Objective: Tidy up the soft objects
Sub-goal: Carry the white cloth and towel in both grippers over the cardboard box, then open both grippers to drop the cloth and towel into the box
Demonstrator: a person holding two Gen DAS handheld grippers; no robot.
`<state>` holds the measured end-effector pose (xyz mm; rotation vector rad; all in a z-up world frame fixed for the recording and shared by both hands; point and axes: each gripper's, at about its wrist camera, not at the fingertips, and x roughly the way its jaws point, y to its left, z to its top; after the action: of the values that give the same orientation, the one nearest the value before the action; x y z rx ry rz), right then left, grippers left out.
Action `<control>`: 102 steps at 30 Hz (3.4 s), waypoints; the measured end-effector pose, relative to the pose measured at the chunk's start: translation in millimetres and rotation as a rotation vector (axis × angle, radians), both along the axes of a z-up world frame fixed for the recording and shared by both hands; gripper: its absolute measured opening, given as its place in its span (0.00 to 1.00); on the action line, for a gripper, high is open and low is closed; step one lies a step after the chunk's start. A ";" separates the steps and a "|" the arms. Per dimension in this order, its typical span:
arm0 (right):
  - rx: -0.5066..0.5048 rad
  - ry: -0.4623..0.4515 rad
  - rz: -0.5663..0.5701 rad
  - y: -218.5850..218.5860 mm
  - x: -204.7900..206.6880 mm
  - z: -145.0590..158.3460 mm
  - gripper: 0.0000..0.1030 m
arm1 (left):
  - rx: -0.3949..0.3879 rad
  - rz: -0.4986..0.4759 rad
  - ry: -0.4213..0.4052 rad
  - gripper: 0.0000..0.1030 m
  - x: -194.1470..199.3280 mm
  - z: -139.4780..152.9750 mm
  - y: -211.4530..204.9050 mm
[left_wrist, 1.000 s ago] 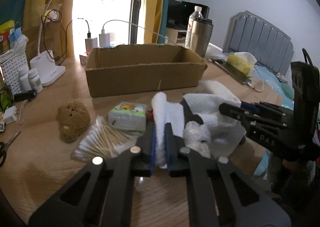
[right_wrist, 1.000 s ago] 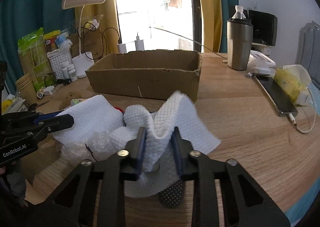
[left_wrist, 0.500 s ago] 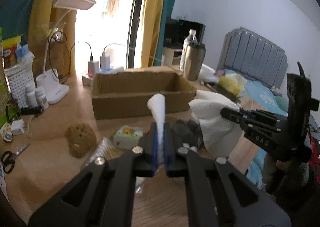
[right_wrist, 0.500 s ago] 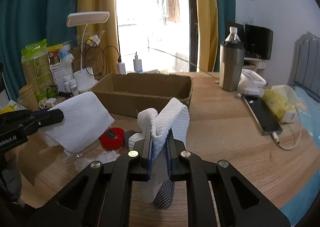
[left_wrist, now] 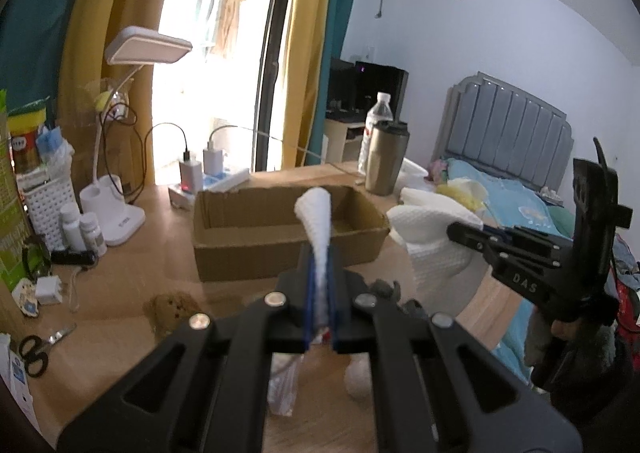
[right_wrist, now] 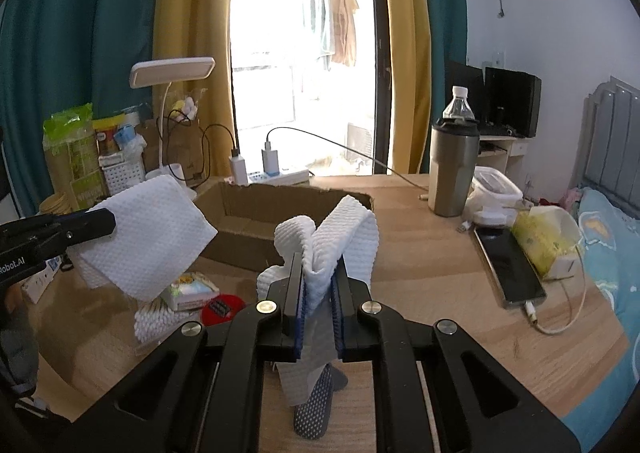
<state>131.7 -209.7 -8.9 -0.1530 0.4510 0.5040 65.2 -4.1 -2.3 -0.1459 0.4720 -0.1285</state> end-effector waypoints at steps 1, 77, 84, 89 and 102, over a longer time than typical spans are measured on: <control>0.002 -0.002 0.001 0.2 2.2 1.9 0.12 | 0.000 0.000 -0.003 0.05 0.2 1.1 -0.1; -0.035 0.189 0.144 56.2 162.3 -28.7 0.12 | -0.009 0.022 0.105 0.05 177.5 -11.7 9.1; -0.074 0.260 0.152 57.4 169.5 -46.8 0.12 | 0.005 0.039 0.178 0.07 194.3 -31.3 6.1; -0.101 0.293 0.174 63.7 171.3 -55.1 0.12 | 0.008 0.042 0.237 0.07 205.5 -45.1 5.3; -0.079 0.269 0.161 59.9 162.2 -38.7 0.42 | 0.020 0.067 0.291 0.18 207.6 -53.7 6.5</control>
<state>293.9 -149.8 -47.5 -0.1997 0.7255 0.6688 272.8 2.4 -56.0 -0.1614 0.7574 -0.0363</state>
